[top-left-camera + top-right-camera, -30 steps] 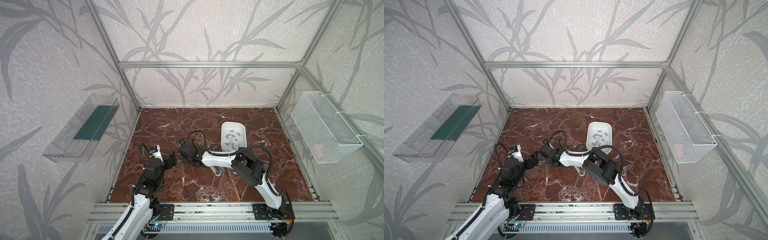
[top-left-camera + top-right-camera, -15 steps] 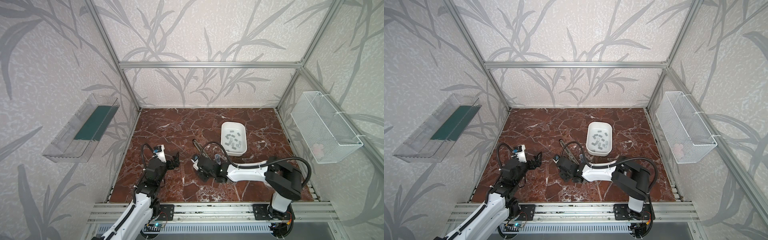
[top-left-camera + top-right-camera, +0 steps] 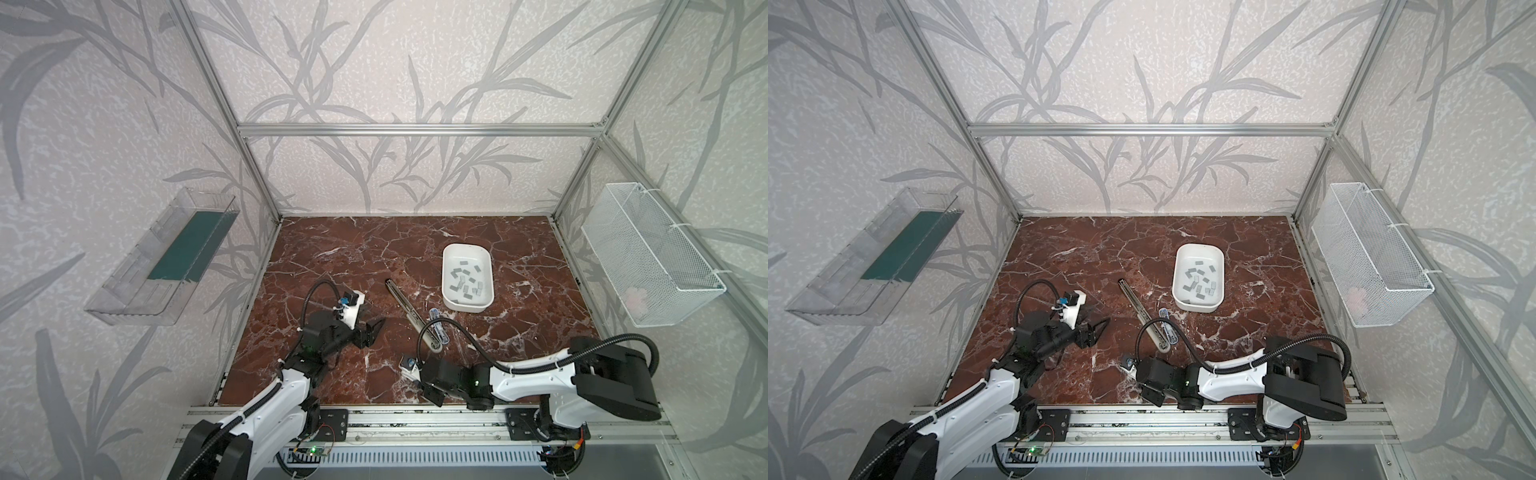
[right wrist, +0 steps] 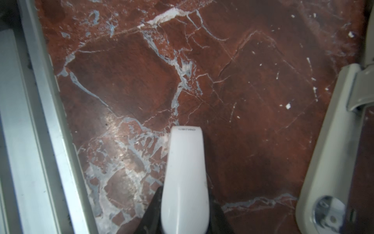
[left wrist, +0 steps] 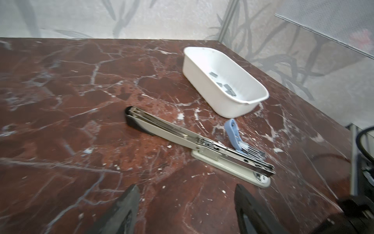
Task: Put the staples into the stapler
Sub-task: 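Carry the white stapler toward the left gripper while left reaches for it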
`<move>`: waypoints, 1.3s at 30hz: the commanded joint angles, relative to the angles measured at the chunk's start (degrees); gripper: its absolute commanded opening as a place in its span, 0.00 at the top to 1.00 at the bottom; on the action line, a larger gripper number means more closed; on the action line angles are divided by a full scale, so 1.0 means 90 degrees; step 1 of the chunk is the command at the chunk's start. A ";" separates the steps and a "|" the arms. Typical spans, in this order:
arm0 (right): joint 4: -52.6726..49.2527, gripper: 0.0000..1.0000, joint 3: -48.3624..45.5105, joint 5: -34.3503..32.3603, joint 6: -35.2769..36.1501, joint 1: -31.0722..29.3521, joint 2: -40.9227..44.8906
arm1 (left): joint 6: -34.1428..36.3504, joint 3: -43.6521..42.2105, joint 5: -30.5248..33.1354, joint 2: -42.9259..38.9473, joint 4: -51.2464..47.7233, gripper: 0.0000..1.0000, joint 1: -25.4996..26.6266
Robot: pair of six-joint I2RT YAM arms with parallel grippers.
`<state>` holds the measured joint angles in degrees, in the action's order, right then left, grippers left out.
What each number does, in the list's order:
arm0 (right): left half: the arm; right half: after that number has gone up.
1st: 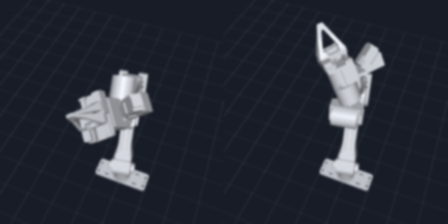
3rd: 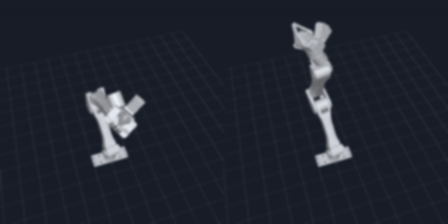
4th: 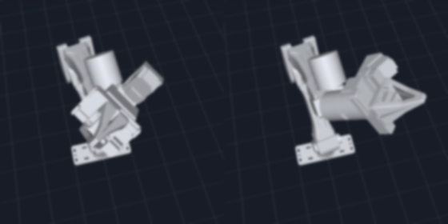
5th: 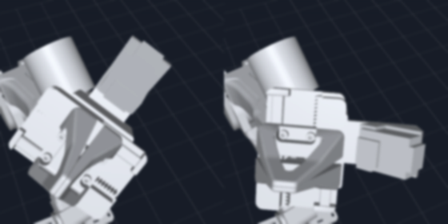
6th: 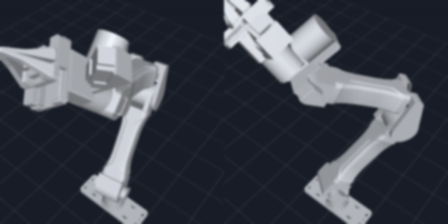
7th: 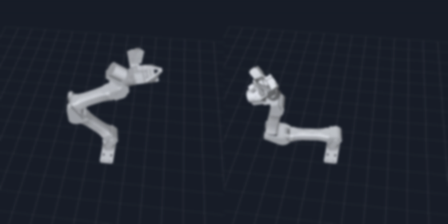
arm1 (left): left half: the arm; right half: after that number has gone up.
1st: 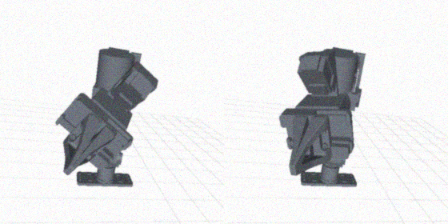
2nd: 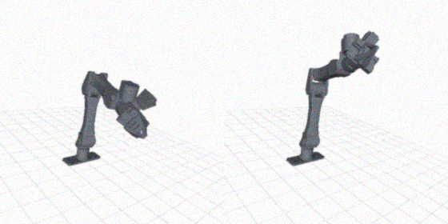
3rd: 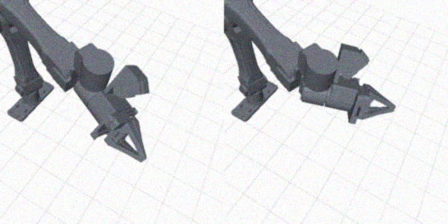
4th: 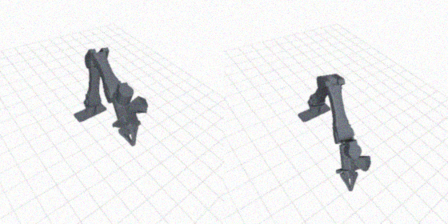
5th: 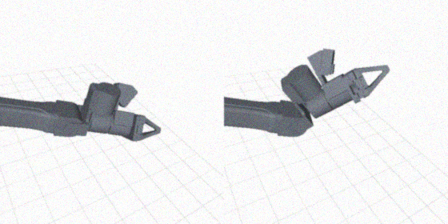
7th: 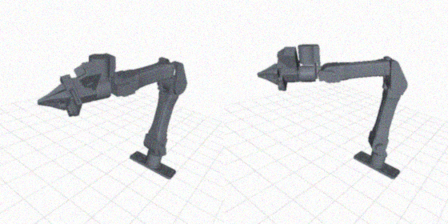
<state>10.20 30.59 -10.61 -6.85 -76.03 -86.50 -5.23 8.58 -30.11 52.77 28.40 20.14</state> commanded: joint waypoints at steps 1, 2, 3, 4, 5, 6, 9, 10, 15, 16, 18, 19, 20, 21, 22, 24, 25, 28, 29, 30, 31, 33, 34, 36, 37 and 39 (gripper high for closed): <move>0.0227 0.60 -0.0238 -0.0488 -0.0029 0.0003 0.0319 | 0.1097 0.0341 -0.0533 0.0232 0.0176 0.29 0.0577; 0.0283 0.52 -0.0323 -0.0541 -0.0070 0.0001 0.0411 | 0.1377 0.0406 -0.0551 0.0313 0.0049 0.31 0.0795; 0.0361 0.48 -0.0425 -0.0557 -0.0107 0.0008 0.0504 | 0.1602 0.0454 -0.0576 0.0393 -0.0031 0.32 0.0979; 0.0438 0.46 -0.0515 -0.0577 -0.0158 0.0004 0.0595 | 0.1728 0.0496 -0.0641 0.0488 -0.0068 0.34 0.1078; 0.0549 0.44 -0.0646 -0.0610 -0.0225 0.0000 0.0706 | 0.1808 0.0527 -0.0827 0.0593 -0.0009 0.36 0.1142; 0.0677 0.43 -0.0790 -0.0650 -0.0277 0.0009 0.0817 | 0.1787 0.0522 -0.1074 0.0696 0.0153 0.37 0.1158; 0.1159 0.39 -0.1241 -0.0725 -0.0424 0.0001 0.1071 | 0.1870 0.0590 -0.1511 0.0912 0.0298 0.39 0.1206; 0.1266 0.38 -0.1337 -0.0784 -0.0463 0.0006 0.1117 | 0.1979 0.0638 -0.1536 0.0967 0.0188 0.39 0.1252; 0.1579 0.37 -0.1446 -0.0735 -0.0612 0.0057 0.1072 | 0.2853 0.0908 -0.1348 0.1151 -0.0695 0.41 0.1781; 0.1687 0.37 -0.1426 -0.0599 -0.0608 0.0059 0.1008 | 0.2971 0.0907 -0.1382 0.1181 -0.0713 0.41 0.1869; 0.1897 0.37 -0.1413 -0.0423 -0.0634 0.0058 0.0871 | 0.3246 0.0941 -0.1518 0.1197 -0.0892 0.42 0.2022; 0.2052 0.37 -0.1447 -0.0381 -0.0638 0.0054 0.0829 | 0.3379 0.0965 -0.1590 0.1197 -0.1025 0.42 0.2072; 0.2207 0.37 -0.1488 -0.0350 -0.0653 0.0056 0.0777 | 0.3507 0.1003 -0.1635 0.1180 -0.1174 0.42 0.2121; 0.2305 0.37 -0.1522 -0.0354 -0.0664 0.0057 0.0731 | 0.3653 0.1064 -0.1640 0.1140 -0.1376 0.42 0.2170; 0.2324 0.37 -0.1525 -0.0408 -0.0681 0.0055 0.0708 | 0.3784 0.1141 -0.1640 0.1103 -0.1640 0.43 0.2205; 0.2204 0.37 -0.1495 -0.0587 -0.0753 0.0092 0.0695 | 0.3986 0.1355 -0.1626 0.1029 -0.2185 0.43 0.2304; 0.2187 0.37 -0.1502 -0.0647 -0.0786 0.0127 0.0700 | 0.4060 0.1505 -0.1639 0.0997 -0.2501 0.43 0.2352; 0.2312 0.37 -0.1635 -0.0784 -0.0974 0.0354 0.0718 | 0.4360 0.2076 -0.1608 0.0862 -0.3853 0.43 0.2490; 0.2330 0.37 -0.1704 -0.0784 -0.1093 0.0479 0.0759 | 0.4546 0.2231 -0.1568 0.0814 -0.4312 0.43 0.2542; 0.2389 0.38 -0.1795 -0.0742 -0.1184 0.0599 0.0831 | 0.4705 0.2346 -0.1543 0.0773 -0.4619 0.43 0.2593; 0.2471 0.38 -0.1905 -0.0726 -0.1238 0.0675 0.0918 | 0.4771 0.2406 -0.1496 0.0740 -0.4770 0.43 0.2646; 0.2612 0.37 -0.2133 -0.0668 -0.1216 0.0723 0.1201 | 0.4972 0.2455 -0.1474 0.0750 -0.4907 0.40 0.2743; 0.2637 0.37 -0.2205 -0.0608 -0.1178 0.0722 0.1339 | 0.5032 0.2434 -0.1451 0.0787 -0.4859 0.40 0.2783; 0.2537 0.36 -0.2294 -0.0638 -0.1161 0.0730 0.1623 | 0.5010 0.2358 -0.1299 0.1020 -0.4603 0.38 0.2857; 0.2423 0.35 -0.2295 -0.0691 -0.1162 0.0723 0.1745 | 0.5030 0.2367 -0.1223 0.1163 -0.4535 0.38 0.2900; 0.2222 0.35 -0.2341 -0.0779 -0.1179 0.0713 0.2005 | 0.4891 0.2446 -0.0913 0.1534 -0.4436 0.38 0.3042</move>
<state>30.70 9.76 -16.08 -16.75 -69.63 -71.50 36.47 30.02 -41.41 63.48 -9.45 46.37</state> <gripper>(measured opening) 0.647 0.623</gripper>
